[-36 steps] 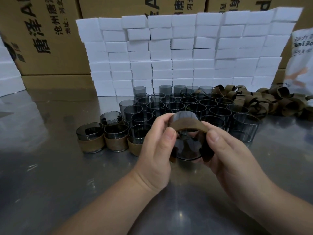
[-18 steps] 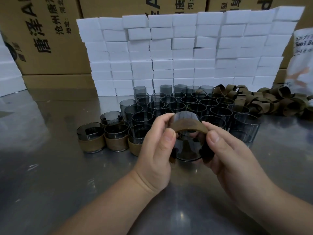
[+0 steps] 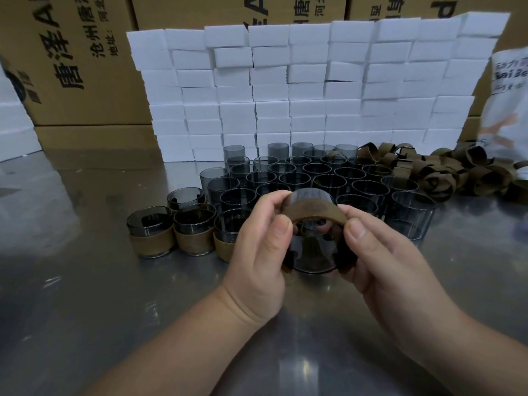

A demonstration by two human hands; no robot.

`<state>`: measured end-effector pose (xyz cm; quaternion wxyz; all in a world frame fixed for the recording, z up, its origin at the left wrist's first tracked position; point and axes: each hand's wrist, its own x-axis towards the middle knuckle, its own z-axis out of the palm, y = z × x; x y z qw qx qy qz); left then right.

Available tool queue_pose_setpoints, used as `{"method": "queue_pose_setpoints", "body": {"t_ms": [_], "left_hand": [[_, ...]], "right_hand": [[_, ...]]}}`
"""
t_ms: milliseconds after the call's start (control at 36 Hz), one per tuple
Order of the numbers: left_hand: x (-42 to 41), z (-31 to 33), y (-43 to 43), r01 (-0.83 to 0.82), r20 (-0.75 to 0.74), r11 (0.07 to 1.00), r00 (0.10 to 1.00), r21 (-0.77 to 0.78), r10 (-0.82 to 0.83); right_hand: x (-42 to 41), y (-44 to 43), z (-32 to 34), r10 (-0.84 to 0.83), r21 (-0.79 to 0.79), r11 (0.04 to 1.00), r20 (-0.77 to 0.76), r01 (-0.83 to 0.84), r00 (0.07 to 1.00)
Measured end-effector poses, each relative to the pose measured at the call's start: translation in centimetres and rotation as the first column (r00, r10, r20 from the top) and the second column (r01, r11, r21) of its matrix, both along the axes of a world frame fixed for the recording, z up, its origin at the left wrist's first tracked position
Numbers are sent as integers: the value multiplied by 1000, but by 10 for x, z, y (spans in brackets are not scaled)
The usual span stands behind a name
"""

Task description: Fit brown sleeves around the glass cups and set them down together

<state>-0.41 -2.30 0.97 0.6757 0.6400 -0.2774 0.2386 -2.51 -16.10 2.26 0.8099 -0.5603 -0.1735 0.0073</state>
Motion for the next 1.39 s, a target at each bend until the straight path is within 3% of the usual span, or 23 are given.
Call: {"method": "queue_pose_setpoints", "body": {"t_ms": [611,1028,1389], "left_hand": [[0,0,-1,17,-25,1000,1000,-17,-17],[2,-1,-3,87,-6,996,996,-25,-87],[4,-3,-2,42,2,999,999,19,-42]], "right_hand": [[-1,-1,3,0,-9,1000,-15,0,1000],[0,0,3,22,65,998,-12,-21,1000],[2,-3,2,41,46,998,-13,-41,999]]}}
